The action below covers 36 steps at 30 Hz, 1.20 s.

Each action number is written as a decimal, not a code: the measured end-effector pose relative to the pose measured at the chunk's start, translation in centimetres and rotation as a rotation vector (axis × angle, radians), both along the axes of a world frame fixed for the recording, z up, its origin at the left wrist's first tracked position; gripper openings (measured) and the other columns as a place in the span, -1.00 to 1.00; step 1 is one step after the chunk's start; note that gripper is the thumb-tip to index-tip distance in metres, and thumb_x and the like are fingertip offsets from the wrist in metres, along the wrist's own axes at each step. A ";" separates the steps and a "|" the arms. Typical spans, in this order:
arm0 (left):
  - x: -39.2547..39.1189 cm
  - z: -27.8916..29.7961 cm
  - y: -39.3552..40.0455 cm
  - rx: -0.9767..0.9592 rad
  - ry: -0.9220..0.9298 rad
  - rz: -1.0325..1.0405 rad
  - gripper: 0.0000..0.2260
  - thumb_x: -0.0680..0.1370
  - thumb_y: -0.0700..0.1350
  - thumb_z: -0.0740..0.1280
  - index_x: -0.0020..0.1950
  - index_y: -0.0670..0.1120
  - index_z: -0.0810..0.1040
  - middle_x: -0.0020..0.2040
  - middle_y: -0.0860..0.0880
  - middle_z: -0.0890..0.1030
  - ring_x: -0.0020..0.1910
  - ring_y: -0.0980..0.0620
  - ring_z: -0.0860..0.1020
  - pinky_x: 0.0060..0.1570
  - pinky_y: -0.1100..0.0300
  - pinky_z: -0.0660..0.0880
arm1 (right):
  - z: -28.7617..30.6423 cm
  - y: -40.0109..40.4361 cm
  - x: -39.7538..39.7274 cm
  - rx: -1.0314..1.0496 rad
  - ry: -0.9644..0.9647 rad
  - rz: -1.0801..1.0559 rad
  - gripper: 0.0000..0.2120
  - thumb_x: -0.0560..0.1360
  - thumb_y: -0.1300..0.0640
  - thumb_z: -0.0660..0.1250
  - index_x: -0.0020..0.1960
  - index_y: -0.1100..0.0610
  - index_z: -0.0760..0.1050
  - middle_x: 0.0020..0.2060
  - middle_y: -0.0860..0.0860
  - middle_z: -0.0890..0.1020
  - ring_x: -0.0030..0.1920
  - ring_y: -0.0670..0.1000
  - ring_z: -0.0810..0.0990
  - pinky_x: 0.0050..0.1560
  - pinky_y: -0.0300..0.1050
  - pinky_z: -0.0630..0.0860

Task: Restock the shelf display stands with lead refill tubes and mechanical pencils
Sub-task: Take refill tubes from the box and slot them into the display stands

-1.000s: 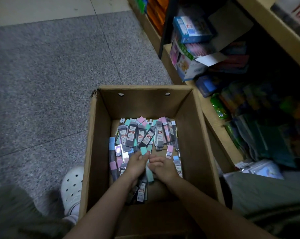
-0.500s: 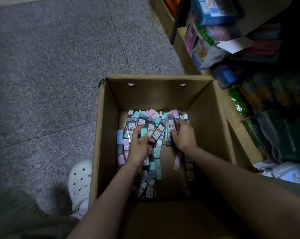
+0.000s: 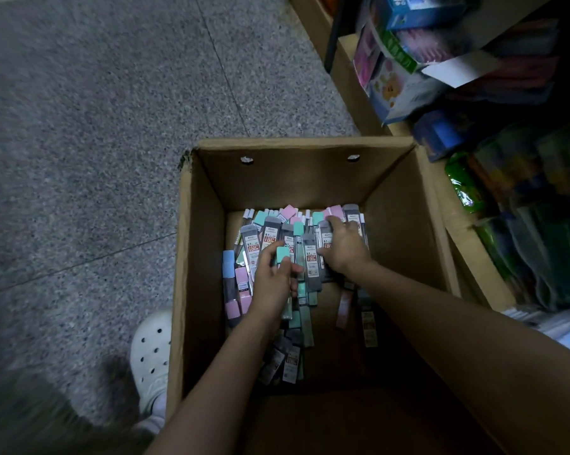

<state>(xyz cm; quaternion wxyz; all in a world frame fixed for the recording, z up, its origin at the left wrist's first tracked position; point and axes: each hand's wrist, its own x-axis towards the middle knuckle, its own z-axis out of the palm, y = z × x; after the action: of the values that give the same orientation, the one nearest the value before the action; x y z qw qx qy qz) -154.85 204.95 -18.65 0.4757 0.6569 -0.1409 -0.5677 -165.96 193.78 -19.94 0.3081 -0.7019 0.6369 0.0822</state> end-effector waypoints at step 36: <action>-9.2 34.4 -13.3 -0.713 0.013 -0.591 -0.78 0.65 -0.28 0.11 0.29 -0.23 0.35 -0.08 -0.17 0.61 -0.41 0.03 0.45 -0.49 0.22 0.38 | 45.3 0.4 -19.3 -1.010 -0.399 -0.218 -0.73 0.47 0.06 0.46 0.05 -0.11 0.40 -0.26 -0.14 0.56 -0.28 -0.22 0.56 -0.30 -0.30 0.44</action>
<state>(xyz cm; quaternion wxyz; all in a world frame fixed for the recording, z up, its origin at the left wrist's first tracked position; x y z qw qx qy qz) -164.02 191.65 15.78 0.4908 0.3805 -0.5057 -0.5988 -185.28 194.14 25.37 0.0546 -0.6944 0.5956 -0.4002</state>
